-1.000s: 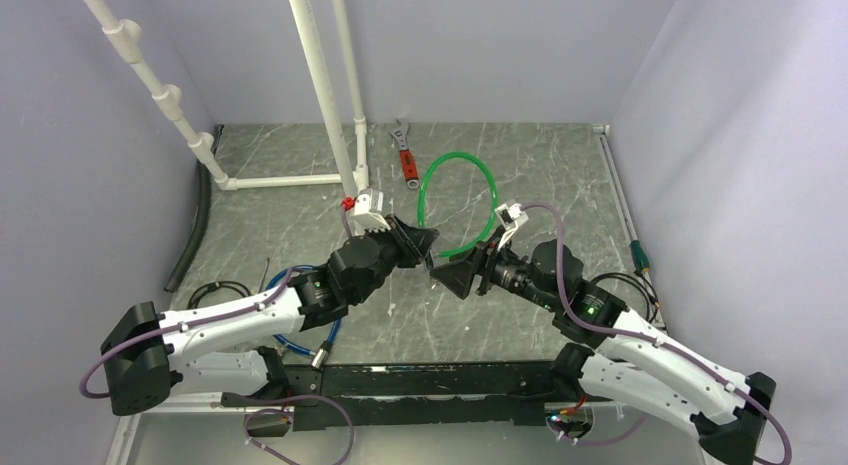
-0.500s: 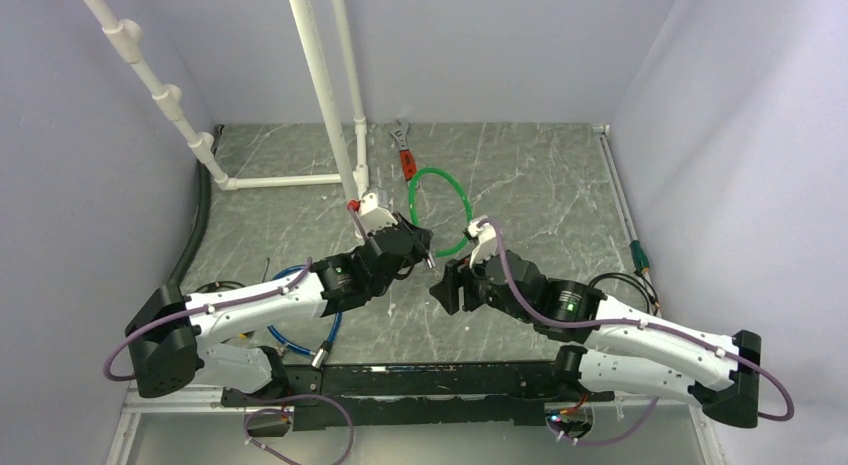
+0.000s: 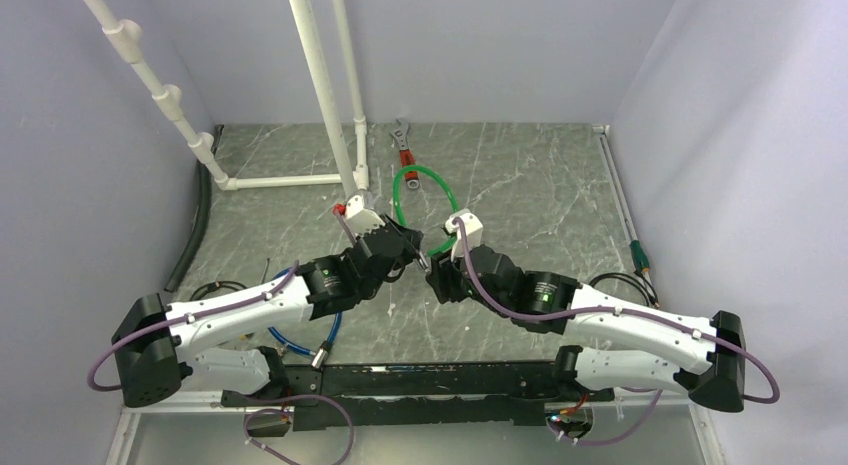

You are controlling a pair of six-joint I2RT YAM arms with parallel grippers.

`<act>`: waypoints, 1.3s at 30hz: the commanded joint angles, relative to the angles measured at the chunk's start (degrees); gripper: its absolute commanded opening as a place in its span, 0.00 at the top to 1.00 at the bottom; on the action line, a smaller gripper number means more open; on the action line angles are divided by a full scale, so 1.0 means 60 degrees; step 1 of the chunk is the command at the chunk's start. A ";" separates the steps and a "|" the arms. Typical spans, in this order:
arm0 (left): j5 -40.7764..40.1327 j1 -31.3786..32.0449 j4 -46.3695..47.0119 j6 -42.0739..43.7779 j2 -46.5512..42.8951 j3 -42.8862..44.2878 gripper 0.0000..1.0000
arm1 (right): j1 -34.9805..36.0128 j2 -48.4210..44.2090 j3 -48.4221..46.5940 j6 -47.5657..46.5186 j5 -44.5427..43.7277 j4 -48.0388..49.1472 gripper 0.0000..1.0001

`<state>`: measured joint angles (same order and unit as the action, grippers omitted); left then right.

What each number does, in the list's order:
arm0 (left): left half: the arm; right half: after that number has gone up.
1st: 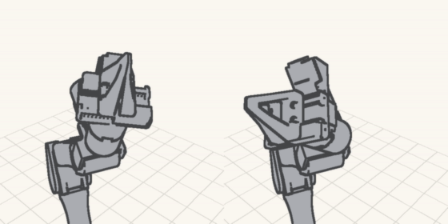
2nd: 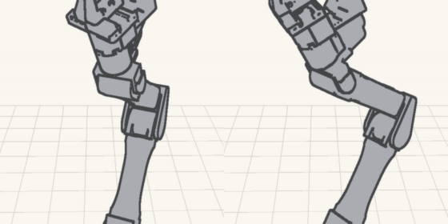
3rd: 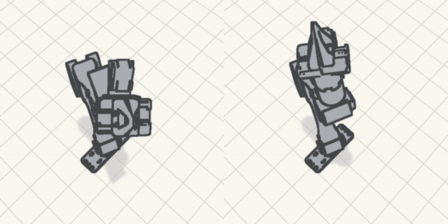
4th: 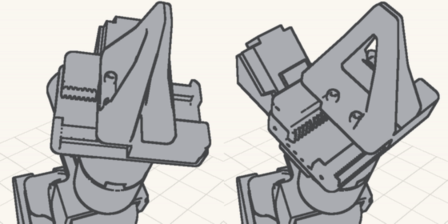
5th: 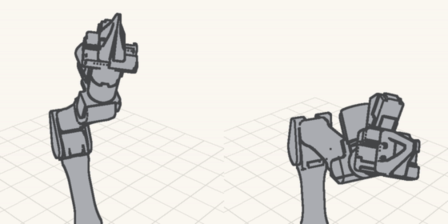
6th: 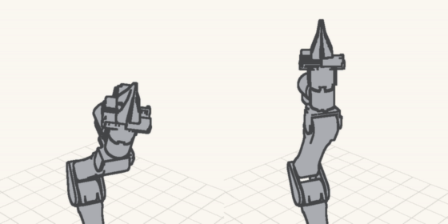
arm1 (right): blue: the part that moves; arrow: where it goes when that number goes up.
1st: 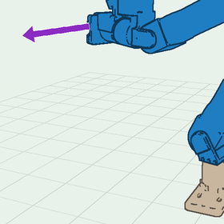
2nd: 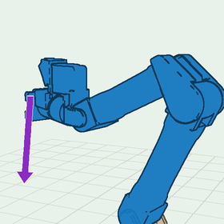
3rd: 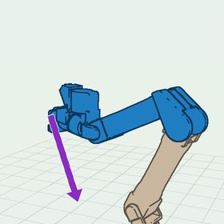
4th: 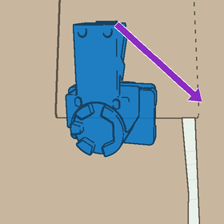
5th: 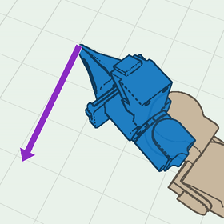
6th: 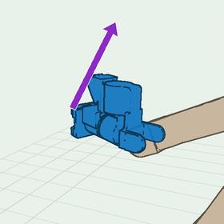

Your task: Unlock with the key

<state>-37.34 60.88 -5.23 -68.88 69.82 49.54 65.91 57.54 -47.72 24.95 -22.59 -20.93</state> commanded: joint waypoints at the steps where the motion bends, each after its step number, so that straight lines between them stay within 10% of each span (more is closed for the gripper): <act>1: -0.0123 0.0034 0.0317 -0.0524 -0.0489 0.0186 1.00 | 0.0023 0.0088 -0.0522 -0.0419 -0.0223 0.0410 0.49; 28: 0.0161 0.0034 -0.0219 -0.1340 -0.0723 0.0193 1.00 | 0.0230 0.0802 -0.0774 -0.0804 -0.0220 0.0644 0.59; 39: 0.0136 0.0034 -0.0048 -0.1321 -0.0919 -0.0039 1.00 | 0.0264 0.0930 -0.0807 -0.0662 -0.0249 0.0752 0.95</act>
<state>-36.36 60.82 -9.56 -75.75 67.55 49.12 67.68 63.00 -50.33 21.08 -21.98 -18.68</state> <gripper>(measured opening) 0.212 0.133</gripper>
